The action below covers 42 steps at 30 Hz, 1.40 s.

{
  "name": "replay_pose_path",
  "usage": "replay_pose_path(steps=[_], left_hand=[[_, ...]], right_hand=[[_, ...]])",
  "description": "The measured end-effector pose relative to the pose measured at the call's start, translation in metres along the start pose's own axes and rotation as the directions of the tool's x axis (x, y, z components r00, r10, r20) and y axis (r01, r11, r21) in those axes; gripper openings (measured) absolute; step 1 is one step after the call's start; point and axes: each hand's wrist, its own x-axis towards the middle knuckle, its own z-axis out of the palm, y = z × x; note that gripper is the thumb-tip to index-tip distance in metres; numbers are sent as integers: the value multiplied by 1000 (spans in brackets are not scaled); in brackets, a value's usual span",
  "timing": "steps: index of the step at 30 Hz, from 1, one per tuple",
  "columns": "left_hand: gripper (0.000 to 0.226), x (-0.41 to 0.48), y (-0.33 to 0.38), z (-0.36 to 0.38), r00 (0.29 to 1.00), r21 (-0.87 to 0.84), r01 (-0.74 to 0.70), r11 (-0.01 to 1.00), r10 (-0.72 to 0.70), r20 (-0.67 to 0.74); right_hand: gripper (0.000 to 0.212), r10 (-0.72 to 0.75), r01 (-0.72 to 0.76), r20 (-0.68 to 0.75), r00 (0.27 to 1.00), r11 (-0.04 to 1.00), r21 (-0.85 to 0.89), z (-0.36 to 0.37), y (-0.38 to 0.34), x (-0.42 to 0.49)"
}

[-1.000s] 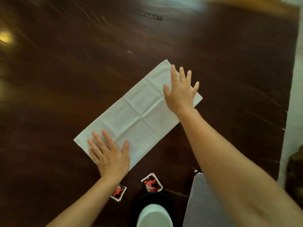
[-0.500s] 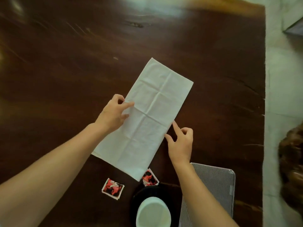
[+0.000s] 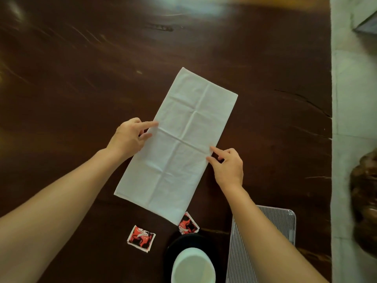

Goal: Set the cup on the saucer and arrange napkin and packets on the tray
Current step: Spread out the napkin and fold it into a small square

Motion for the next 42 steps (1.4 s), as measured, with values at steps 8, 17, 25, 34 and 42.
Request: replay_pose_path(steps=[8,17,25,34,42], left_hand=[[24,10,3,-10,987,9,136,991,-137,81],[19,1,35,-48,980,42,41,998,-32,-197],[9,1,87,-153,770,5,-270,963,219,-600],[19,-80,52,-111,800,17,-283,959,246,-548],[39,-125,-12,-21,855,102,299,949,-314,414]], right_hand=[[23,-139,138,7,990,975,-174,-2,-6,20],[18,-340,323,-1,940,894,-312,-41,-65,34],[13,-549,530,-343,763,834,-156,-114,-156,48],[12,-582,565,-232,779,813,-140,-76,-102,-14],[22,-179,258,232,956,891,-374,-22,-23,-55]])
